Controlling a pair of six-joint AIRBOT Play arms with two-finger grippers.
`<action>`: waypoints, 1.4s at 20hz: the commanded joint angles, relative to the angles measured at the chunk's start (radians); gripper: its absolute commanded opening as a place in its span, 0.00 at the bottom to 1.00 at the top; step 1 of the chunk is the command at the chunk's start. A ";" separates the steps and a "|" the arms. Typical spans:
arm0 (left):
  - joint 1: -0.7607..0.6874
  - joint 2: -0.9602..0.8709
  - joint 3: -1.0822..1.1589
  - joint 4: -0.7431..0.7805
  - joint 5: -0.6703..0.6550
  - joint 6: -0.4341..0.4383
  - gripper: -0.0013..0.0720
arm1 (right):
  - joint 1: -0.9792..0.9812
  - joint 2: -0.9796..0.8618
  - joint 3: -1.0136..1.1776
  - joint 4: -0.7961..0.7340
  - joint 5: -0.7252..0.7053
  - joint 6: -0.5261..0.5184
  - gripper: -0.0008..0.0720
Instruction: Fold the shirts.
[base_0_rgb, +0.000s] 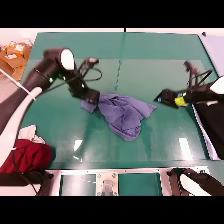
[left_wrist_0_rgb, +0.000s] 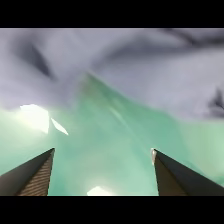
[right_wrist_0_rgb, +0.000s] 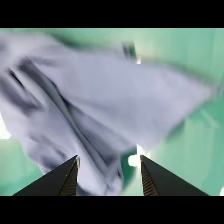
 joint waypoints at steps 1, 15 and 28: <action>-0.008 -0.002 -0.259 -0.281 0.126 0.054 0.97 | 0.015 0.000 -0.193 0.095 -0.008 -0.061 0.63; -0.140 -0.030 -0.451 -0.492 0.550 0.203 0.05 | 0.212 -0.117 -0.187 0.232 -0.220 -0.189 0.03; 0.060 0.498 0.212 0.315 0.120 0.071 0.05 | -0.104 0.172 0.613 0.124 -0.056 -0.151 0.03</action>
